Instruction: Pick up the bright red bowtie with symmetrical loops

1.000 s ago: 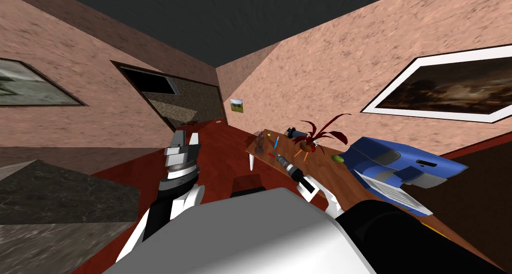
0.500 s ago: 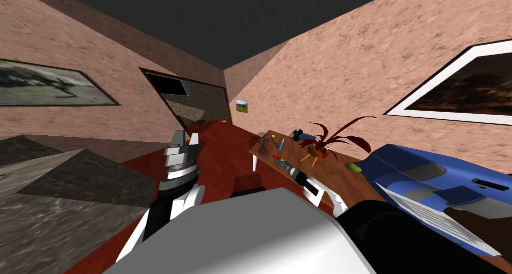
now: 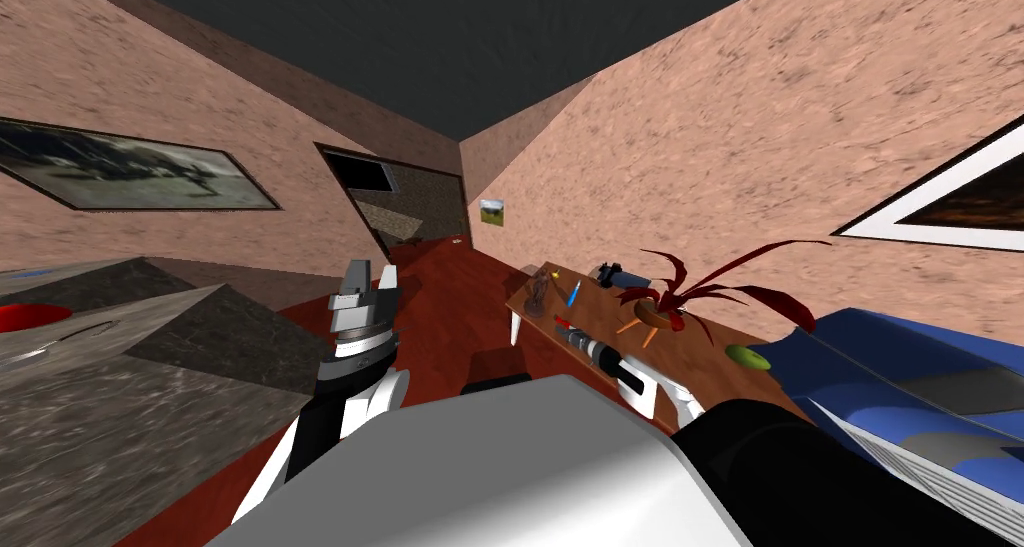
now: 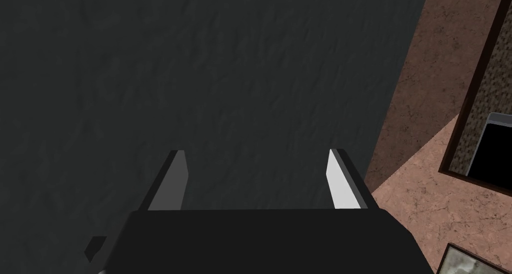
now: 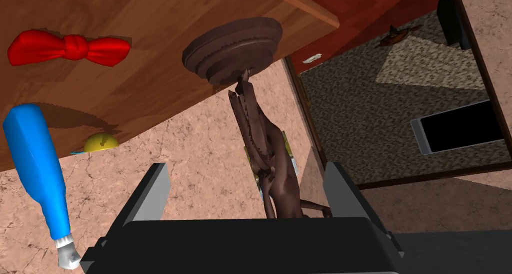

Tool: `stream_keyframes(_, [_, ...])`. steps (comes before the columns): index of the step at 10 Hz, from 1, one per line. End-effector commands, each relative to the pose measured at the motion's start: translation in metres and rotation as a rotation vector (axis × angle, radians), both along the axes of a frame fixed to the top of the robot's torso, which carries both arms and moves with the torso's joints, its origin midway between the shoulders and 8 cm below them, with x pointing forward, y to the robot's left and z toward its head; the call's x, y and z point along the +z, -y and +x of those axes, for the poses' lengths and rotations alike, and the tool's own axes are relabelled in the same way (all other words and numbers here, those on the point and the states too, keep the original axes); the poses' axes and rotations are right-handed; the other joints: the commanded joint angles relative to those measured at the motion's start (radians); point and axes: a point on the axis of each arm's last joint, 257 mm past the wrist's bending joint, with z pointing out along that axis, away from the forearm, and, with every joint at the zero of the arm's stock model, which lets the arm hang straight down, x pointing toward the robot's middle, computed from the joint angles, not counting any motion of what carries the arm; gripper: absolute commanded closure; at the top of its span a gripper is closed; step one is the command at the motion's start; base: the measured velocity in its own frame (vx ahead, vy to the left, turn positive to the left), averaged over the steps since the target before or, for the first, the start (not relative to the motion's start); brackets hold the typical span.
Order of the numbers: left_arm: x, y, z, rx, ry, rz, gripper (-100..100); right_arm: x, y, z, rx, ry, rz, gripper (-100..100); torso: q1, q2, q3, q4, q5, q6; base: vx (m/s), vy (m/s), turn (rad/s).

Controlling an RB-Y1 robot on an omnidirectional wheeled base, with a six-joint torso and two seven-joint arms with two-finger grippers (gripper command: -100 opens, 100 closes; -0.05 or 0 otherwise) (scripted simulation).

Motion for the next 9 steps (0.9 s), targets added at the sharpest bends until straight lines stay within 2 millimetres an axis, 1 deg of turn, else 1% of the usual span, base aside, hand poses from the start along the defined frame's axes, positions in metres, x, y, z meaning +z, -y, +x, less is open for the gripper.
stream_keyframes(1, [0.000,0.000,0.000,0.000,0.000,0.000,0,-0.019,0.018,-0.012,0.023,-0.053,-0.071,-100,0.000,0.000,0.000,0.000,0.000,0.000,0.048,0.024,0.195])
stream_keyframes(2, [0.000,0.000,0.000,0.000,0.000,0.000,0,-0.020,0.020,-0.013,0.020,-0.056,-0.073,-100,0.000,-0.001,0.000,0.000,0.000,-0.001,0.053,0.015,0.113])
stream_keyframes(3, [0.000,0.000,0.000,0.000,0.000,0.000,0,-0.036,0.038,-0.027,0.042,-0.107,-0.139,-100,0.000,-0.001,0.000,0.000,0.000,0.000,0.061,0.019,0.151])
stream_keyframes(4, [0.000,0.000,0.000,0.000,0.000,0.000,0,-0.044,0.051,-0.037,0.071,-0.142,-0.196,-100,0.000,-0.001,-0.001,0.000,0.000,-0.001,0.106,0.023,0.289])
stream_keyframes(5, [0.000,0.000,0.000,0.000,0.000,0.000,0,-0.050,0.056,-0.043,0.064,-0.158,-0.203,-100,0.000,-0.004,-0.002,-0.001,0.000,-0.001,0.090,0.018,0.106])
stream_keyframes(6, [0.000,0.000,0.000,0.000,0.000,0.000,0,-0.050,0.056,-0.043,0.064,-0.158,-0.203,-100,0.001,-0.003,-0.002,-0.001,0.000,0.000,0.036,0.016,-0.043])
stream_keyframes(7, [0.000,0.000,0.000,0.000,0.000,0.000,0,-0.062,0.071,-0.058,0.093,-0.204,-0.259,-100,0.001,-0.001,0.000,0.000,0.000,0.000,0.043,0.028,0.168])
stream_keyframes(8, [0.000,0.000,0.000,0.000,0.000,0.000,0,-0.063,0.075,-0.059,0.088,-0.209,-0.264,-100,0.001,-0.001,0.000,0.000,0.000,-0.001,0.054,0.016,0.087])
stream_keyframes(9, [0.000,0.000,0.000,0.000,0.000,0.000,0,-0.074,0.090,-0.076,0.117,-0.256,-0.318,-100,0.001,-0.001,0.000,0.000,0.000,0.000,0.082,0.025,0.125])
